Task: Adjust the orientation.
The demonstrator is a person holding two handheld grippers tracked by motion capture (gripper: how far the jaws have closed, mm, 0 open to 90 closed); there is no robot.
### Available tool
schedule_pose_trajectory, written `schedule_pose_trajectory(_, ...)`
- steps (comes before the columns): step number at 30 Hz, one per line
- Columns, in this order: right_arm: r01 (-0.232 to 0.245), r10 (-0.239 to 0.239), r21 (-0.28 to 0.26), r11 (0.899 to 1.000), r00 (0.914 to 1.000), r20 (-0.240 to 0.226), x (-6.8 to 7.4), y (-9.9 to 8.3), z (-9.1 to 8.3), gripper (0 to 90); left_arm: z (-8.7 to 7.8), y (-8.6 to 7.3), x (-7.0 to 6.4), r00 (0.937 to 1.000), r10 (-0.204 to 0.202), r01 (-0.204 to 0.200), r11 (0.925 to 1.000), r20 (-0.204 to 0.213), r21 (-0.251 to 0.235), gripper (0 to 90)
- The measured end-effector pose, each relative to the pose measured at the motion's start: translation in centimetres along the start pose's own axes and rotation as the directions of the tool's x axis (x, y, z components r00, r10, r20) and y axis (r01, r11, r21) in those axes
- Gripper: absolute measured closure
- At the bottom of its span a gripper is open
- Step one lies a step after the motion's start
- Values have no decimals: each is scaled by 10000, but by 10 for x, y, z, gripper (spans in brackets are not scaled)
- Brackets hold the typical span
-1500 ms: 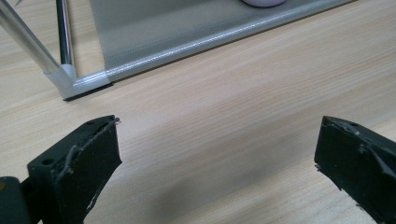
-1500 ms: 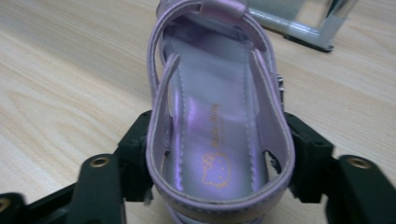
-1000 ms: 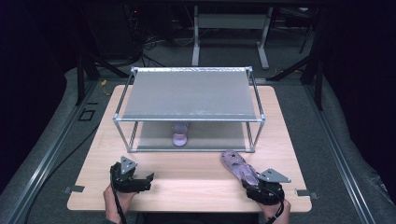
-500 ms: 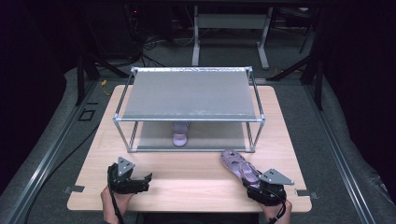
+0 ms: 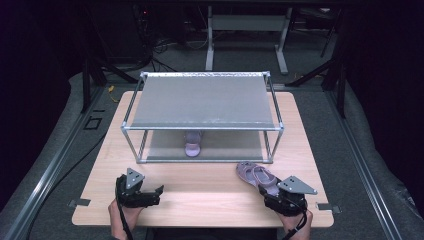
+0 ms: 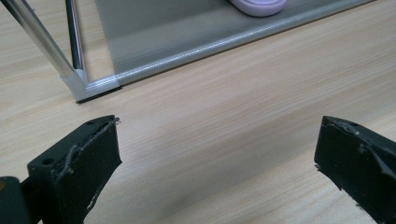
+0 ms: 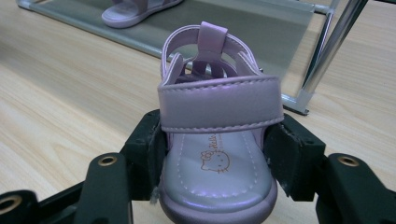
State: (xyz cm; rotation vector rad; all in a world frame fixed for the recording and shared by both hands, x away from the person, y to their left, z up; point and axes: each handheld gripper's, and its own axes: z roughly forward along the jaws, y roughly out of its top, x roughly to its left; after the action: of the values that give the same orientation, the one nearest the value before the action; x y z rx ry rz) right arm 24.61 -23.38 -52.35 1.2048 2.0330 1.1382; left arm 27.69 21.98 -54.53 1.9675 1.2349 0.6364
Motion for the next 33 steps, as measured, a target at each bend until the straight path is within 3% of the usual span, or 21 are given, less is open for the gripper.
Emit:
schedule_pose_trajectory(7, 178, -179, 441, 9989, 9998, 20, 1, -2, 1, 412, -1, 2, -1, 9999, 90, -89, 9999, 55, -65, 0)
schedule_pose_trajectory(12, -44, 34, 972, 9953, 9999, 98, -1, -15, 5, 406, -1, 1, -1, 10000, 50, -50, 10000, 51, -52, 0)
schedule_pose_trajectory(13, -57, 76, 893, 9960, 9997, -211, -3, -18, 7, 404, 0, 0, -2, 10000, 42, -42, 10000, 69, -26, 0)
schedule_pose_trajectory(19, -128, 155, 1435, 9896, 9997, -171, -5, -24, 11, 374, 2, 0, -3, 9998, 131, -132, 9999, 132, 102, 0)
schedule_pose_trajectory(26, -211, 198, 1614, 9867, 9998, 98, -3, -26, 22, 272, 4, 2, -5, 9996, 251, -253, 9995, 111, 202, 0)
schedule_pose_trajectory(33, -176, 143, 1834, 9829, 9997, 191, -1, -26, 32, 306, 5, 5, -7, 9994, 300, -304, 9993, 194, 229, 0)
